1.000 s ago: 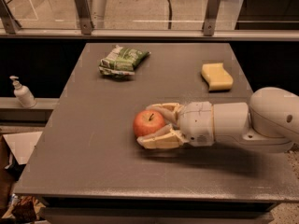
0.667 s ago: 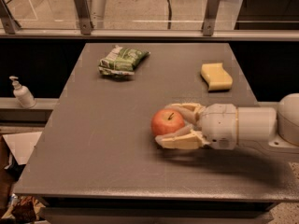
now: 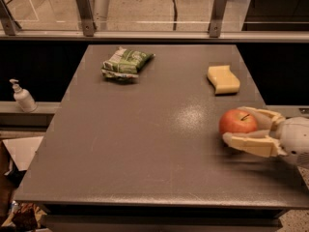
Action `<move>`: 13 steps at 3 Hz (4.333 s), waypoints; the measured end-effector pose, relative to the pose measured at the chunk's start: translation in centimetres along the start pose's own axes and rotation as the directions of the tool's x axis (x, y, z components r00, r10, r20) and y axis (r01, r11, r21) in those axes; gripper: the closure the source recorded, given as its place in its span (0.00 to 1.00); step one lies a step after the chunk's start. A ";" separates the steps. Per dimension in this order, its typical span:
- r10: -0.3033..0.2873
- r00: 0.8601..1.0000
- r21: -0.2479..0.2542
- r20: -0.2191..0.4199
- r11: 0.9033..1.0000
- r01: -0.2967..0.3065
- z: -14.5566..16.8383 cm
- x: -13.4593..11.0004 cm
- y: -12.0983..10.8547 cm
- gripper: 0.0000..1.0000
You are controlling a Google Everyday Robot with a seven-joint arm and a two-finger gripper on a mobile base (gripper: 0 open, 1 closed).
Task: Move apple near sponge
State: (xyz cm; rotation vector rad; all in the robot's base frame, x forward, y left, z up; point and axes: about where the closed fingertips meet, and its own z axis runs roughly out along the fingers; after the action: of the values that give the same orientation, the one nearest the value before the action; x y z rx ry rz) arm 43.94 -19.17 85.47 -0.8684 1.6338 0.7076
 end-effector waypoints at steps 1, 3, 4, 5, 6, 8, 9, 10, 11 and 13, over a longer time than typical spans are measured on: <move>0.004 1.000 0.017 -0.001 1.000 -0.004 -0.7 0.1 -0.4 1.00; -0.052 0.998 0.073 -0.031 0.996 0.055 1.8 0.8 -2.5 1.00; -0.085 0.996 0.124 -0.024 0.988 0.088 2.8 -0.1 -5.0 1.00; -0.100 0.995 0.169 -0.011 0.980 0.101 3.2 -1.2 -7.3 1.00; -0.097 0.995 0.214 -0.030 0.972 0.101 3.3 -0.7 -9.6 1.00; -0.073 0.994 0.296 -0.076 0.951 0.093 2.6 1.3 -13.6 1.00; -0.060 0.994 0.322 -0.090 0.943 0.086 1.8 2.2 -14.9 1.00; -0.060 0.994 0.323 -0.090 0.943 0.086 1.8 2.1 -14.9 0.83; -0.052 0.994 0.323 -0.094 0.943 0.080 1.6 2.4 -15.0 0.52; -0.048 0.994 0.323 -0.095 0.943 0.076 1.4 2.4 -15.0 0.05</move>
Offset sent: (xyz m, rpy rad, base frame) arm 0.0229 -0.0012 -0.0181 -0.0728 -0.0475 -0.0675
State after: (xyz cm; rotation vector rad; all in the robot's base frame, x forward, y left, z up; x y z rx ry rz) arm 56.91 -26.77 82.67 -0.7125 1.7315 0.3434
